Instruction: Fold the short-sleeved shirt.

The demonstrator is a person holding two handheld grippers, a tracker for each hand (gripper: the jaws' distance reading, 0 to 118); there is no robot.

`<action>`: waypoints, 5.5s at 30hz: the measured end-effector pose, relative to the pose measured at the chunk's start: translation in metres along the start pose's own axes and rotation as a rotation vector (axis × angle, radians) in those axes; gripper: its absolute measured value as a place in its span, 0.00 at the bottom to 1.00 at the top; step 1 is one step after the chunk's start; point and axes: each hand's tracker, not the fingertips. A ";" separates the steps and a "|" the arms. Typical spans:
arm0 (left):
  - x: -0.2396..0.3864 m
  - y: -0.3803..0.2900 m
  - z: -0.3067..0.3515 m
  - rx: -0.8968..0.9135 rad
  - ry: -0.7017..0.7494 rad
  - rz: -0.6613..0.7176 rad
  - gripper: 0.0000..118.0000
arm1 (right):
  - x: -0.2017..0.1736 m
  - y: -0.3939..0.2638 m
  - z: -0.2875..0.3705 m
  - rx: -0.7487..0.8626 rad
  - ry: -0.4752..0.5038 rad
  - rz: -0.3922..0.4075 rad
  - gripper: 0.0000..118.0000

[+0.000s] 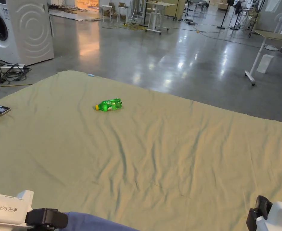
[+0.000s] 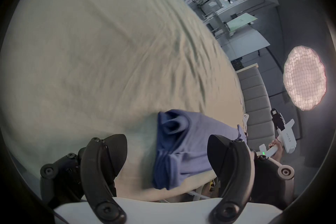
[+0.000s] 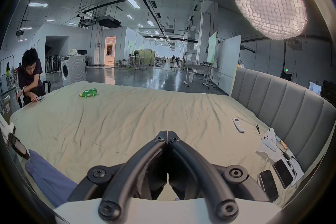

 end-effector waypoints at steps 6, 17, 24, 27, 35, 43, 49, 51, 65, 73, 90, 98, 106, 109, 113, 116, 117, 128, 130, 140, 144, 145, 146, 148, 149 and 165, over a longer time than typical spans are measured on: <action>0.009 -0.009 -0.004 -0.020 -0.262 0.154 0.78 | -0.003 -0.004 -0.003 -0.021 0.012 0.013 0.00; 0.023 -0.026 -0.056 -0.072 -0.242 0.022 0.33 | -0.009 -0.016 -0.009 -0.052 0.030 0.013 0.00; 0.032 -0.017 -0.045 -0.111 -0.117 -0.054 0.08 | -0.009 -0.014 -0.009 -0.054 0.039 0.009 0.00; 0.039 -0.012 -0.037 -0.115 -0.117 -0.041 0.07 | -0.007 -0.012 -0.009 -0.049 0.041 0.011 0.00; 0.037 0.018 0.015 -0.086 -0.034 -0.059 0.07 | 0.001 -0.011 -0.010 -0.034 0.041 0.013 0.00; 0.052 0.033 0.075 -0.030 0.212 -0.092 0.07 | -0.001 -0.013 -0.009 -0.030 0.059 0.015 0.00; 0.103 0.014 0.081 -0.026 0.210 -0.103 0.07 | 0.000 -0.015 -0.009 -0.029 0.068 0.012 0.00; 0.128 0.003 0.080 -0.030 0.169 -0.108 0.07 | 0.000 -0.013 -0.005 -0.027 0.069 0.010 0.00; 0.246 -0.056 -0.042 -0.126 0.025 -0.203 0.07 | 0.017 -0.020 0.000 -0.040 0.056 -0.022 0.00; 0.264 -0.091 -0.165 -0.289 0.238 -0.229 0.07 | 0.030 -0.029 0.004 -0.059 0.036 -0.020 0.00; 0.266 -0.086 -0.151 -0.296 0.139 -0.204 0.45 | 0.033 -0.040 0.002 -0.091 0.034 -0.025 0.00; 0.262 -0.072 -0.095 -0.136 0.045 -0.230 0.41 | 0.037 -0.037 0.006 -0.086 0.030 -0.032 0.00; 0.256 -0.087 -0.116 -0.175 0.091 -0.232 0.13 | 0.040 -0.040 0.008 -0.095 0.029 -0.046 0.00; 0.256 -0.095 -0.136 -0.193 0.061 -0.256 0.13 | 0.041 -0.042 0.007 -0.100 0.026 -0.050 0.00; 0.255 -0.095 -0.169 -0.193 0.051 -0.255 0.13 | 0.041 -0.041 0.009 -0.113 0.031 -0.071 0.00; 0.257 -0.094 -0.185 -0.169 0.040 -0.225 0.13 | 0.043 -0.042 0.008 -0.112 0.032 -0.077 0.00; 0.279 -0.108 -0.191 -0.171 0.044 -0.226 0.13 | 0.043 -0.041 0.008 -0.112 0.031 -0.077 0.00; 0.258 -0.081 -0.143 -0.140 0.026 -0.240 0.33 | 0.043 -0.042 0.006 -0.120 0.041 -0.082 0.00; 0.258 -0.081 -0.110 -0.099 -0.006 -0.231 0.57 | 0.043 -0.040 0.007 -0.118 0.043 -0.080 0.00; 0.147 -0.045 -0.046 0.015 0.053 -0.175 0.68 | 0.038 -0.033 0.009 -0.084 0.053 -0.087 0.00; 0.120 -0.049 -0.051 -0.039 -0.010 -0.151 0.68 | 0.033 -0.030 0.009 -0.084 0.062 -0.084 0.00; 0.099 -0.048 -0.059 -0.070 -0.019 -0.121 0.68 | 0.032 -0.029 0.009 -0.084 0.065 -0.083 0.00; 0.090 -0.049 -0.065 -0.090 -0.037 -0.098 0.68 | 0.032 -0.031 0.007 -0.085 0.066 -0.080 0.00; 0.076 -0.054 -0.072 -0.077 -0.131 -0.076 0.68 | 0.030 -0.032 0.005 -0.086 0.070 -0.077 0.00; 0.072 -0.053 -0.073 -0.044 -0.184 -0.080 0.68 | 0.029 -0.032 0.005 -0.088 0.070 -0.071 0.00; 0.092 -0.068 -0.087 -0.060 -0.297 -0.082 0.11 | 0.033 -0.032 0.008 -0.104 0.051 -0.067 0.00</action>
